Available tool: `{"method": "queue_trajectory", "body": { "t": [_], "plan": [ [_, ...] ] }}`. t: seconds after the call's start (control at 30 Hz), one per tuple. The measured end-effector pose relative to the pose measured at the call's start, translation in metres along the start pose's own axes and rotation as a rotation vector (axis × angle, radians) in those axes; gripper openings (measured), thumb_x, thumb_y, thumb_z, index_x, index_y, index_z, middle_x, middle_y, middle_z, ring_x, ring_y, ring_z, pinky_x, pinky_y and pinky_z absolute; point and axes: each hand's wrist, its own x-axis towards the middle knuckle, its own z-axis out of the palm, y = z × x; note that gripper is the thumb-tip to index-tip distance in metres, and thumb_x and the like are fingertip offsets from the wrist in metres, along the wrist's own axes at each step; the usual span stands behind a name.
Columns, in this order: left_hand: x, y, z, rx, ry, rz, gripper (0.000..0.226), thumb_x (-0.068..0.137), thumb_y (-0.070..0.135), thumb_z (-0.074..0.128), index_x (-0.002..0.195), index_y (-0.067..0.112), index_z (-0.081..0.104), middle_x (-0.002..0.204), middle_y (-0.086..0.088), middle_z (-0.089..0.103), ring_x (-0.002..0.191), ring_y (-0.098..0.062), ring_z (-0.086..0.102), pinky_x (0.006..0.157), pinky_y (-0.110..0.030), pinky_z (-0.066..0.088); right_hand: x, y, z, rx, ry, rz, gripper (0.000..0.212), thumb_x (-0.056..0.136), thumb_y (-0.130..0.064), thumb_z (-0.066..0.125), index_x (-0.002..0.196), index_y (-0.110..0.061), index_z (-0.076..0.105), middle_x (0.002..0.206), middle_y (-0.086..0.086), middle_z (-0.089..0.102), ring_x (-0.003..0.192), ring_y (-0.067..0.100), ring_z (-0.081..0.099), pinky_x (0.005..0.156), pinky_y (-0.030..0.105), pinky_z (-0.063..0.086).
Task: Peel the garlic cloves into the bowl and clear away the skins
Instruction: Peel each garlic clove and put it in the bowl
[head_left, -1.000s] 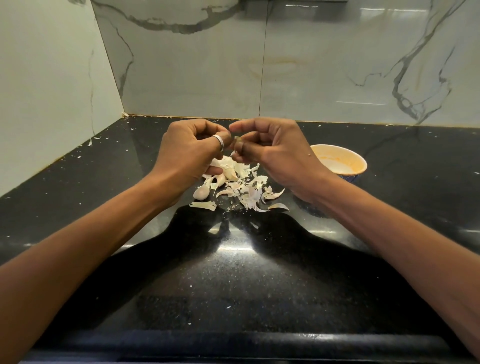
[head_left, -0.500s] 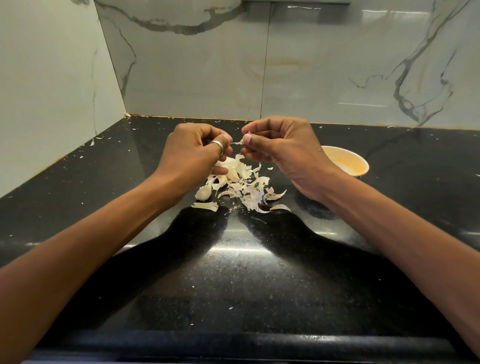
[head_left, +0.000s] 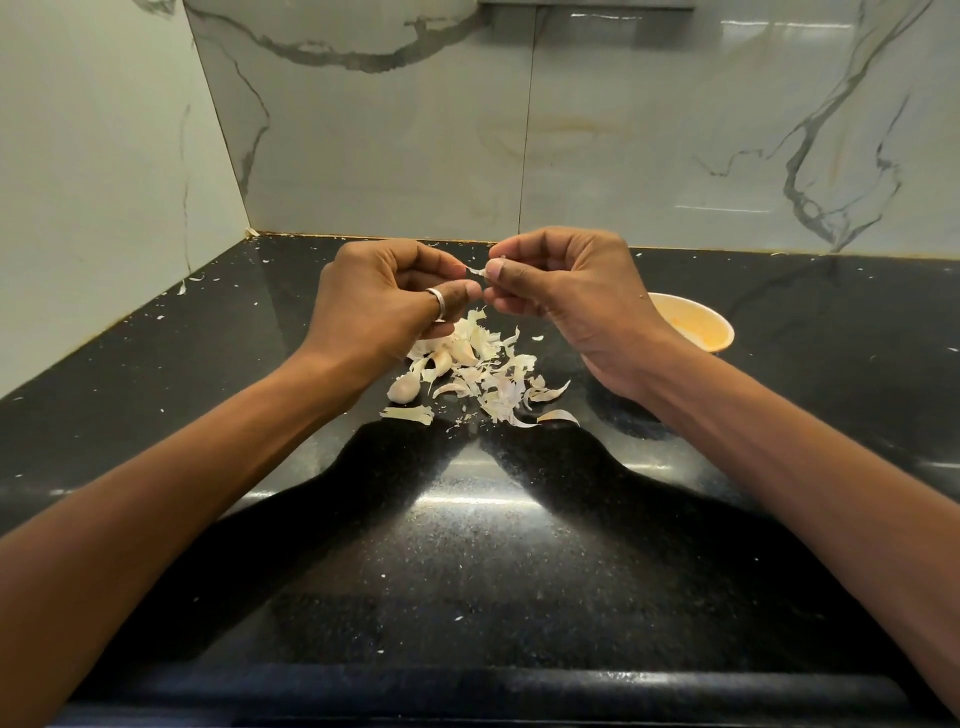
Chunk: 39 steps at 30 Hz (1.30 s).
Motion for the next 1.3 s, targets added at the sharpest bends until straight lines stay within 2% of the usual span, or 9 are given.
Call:
{"method": "queue_trajectory", "body": {
  "t": [0.1, 0.27, 0.43, 0.63, 0.77, 0.87, 1.0, 1.17, 1.3],
  "plan": [
    [-0.001, 0.001, 0.001, 0.009, 0.007, -0.010, 0.016, 0.091, 0.030, 0.074, 0.099, 0.017, 0.076, 0.075, -0.001, 0.074, 0.068, -0.009, 0.070, 0.061, -0.028, 0.061, -0.001, 0.001, 0.001, 0.041, -0.008, 0.014, 0.015, 0.087, 0.001, 0.076, 0.101, 0.005, 0.072, 0.086, 0.016, 0.074, 0.072, 0.017, 0.071, 0.071, 0.025, 0.061],
    [-0.004, 0.005, 0.005, -0.133, -0.069, -0.072, 0.022, 0.095, 0.022, 0.067, 0.115, 0.014, 0.074, 0.098, -0.004, 0.076, 0.092, -0.014, 0.074, 0.063, -0.025, 0.060, -0.002, 0.006, 0.003, 0.082, -0.032, 0.033, 0.015, 0.088, -0.003, 0.076, 0.100, 0.006, 0.074, 0.082, 0.015, 0.073, 0.071, 0.016, 0.067, 0.069, 0.023, 0.060],
    [-0.002, 0.008, 0.001, -0.273, -0.057, -0.157, 0.019, 0.094, 0.017, 0.068, 0.109, 0.007, 0.073, 0.098, -0.012, 0.076, 0.093, -0.018, 0.075, 0.071, -0.026, 0.060, -0.002, 0.007, 0.005, 0.101, -0.115, 0.040, 0.017, 0.092, 0.004, 0.069, 0.108, 0.009, 0.071, 0.095, 0.024, 0.076, 0.095, 0.031, 0.076, 0.079, 0.025, 0.062],
    [0.000, 0.006, 0.001, -0.258, -0.070, -0.182, 0.017, 0.094, 0.016, 0.069, 0.107, 0.006, 0.073, 0.097, -0.011, 0.075, 0.088, -0.013, 0.072, 0.069, -0.024, 0.060, -0.001, 0.009, 0.003, -0.370, -0.050, -0.171, 0.009, 0.095, -0.006, 0.072, 0.101, -0.004, 0.077, 0.086, 0.009, 0.078, 0.073, 0.014, 0.076, 0.072, 0.029, 0.063],
    [0.000, 0.005, 0.002, -0.250, -0.074, -0.184, 0.014, 0.092, 0.016, 0.071, 0.102, 0.008, 0.076, 0.091, -0.009, 0.075, 0.083, -0.009, 0.071, 0.069, -0.024, 0.060, -0.002, 0.012, 0.004, -0.530, -0.031, -0.270, 0.008, 0.096, -0.010, 0.071, 0.098, -0.006, 0.077, 0.081, 0.001, 0.078, 0.070, 0.008, 0.076, 0.071, 0.035, 0.065],
    [-0.001, 0.004, 0.002, -0.229, -0.074, -0.185, 0.012, 0.093, 0.015, 0.070, 0.101, 0.008, 0.076, 0.090, -0.008, 0.075, 0.082, -0.008, 0.071, 0.069, -0.023, 0.060, -0.004, 0.013, 0.005, -0.652, -0.033, -0.357, 0.011, 0.097, -0.012, 0.068, 0.097, -0.010, 0.079, 0.076, -0.005, 0.076, 0.066, 0.003, 0.073, 0.068, 0.030, 0.062],
    [-0.002, 0.004, 0.003, -0.175, -0.065, -0.162, 0.011, 0.095, 0.013, 0.069, 0.100, 0.008, 0.076, 0.091, -0.009, 0.076, 0.081, -0.008, 0.071, 0.069, -0.022, 0.060, -0.005, 0.015, 0.006, -0.796, -0.055, -0.475, 0.016, 0.096, -0.012, 0.063, 0.098, -0.009, 0.079, 0.075, -0.002, 0.075, 0.066, 0.010, 0.069, 0.064, 0.033, 0.055],
    [-0.003, 0.004, 0.004, -0.147, -0.054, -0.135, 0.009, 0.095, 0.010, 0.068, 0.099, 0.008, 0.076, 0.098, -0.018, 0.075, 0.084, -0.013, 0.072, 0.070, -0.020, 0.059, -0.005, 0.017, 0.006, -0.855, -0.067, -0.525, 0.017, 0.095, -0.013, 0.061, 0.096, -0.007, 0.077, 0.074, 0.002, 0.074, 0.064, 0.015, 0.068, 0.063, 0.038, 0.054],
    [-0.004, 0.004, 0.005, -0.161, -0.050, -0.132, 0.009, 0.094, 0.009, 0.069, 0.098, 0.006, 0.076, 0.094, -0.017, 0.075, 0.083, -0.015, 0.072, 0.072, -0.019, 0.058, -0.005, 0.020, 0.008, -0.892, -0.059, -0.552, 0.018, 0.094, -0.014, 0.058, 0.089, -0.006, 0.074, 0.069, 0.004, 0.071, 0.060, 0.019, 0.066, 0.061, 0.041, 0.053]
  ]
}}
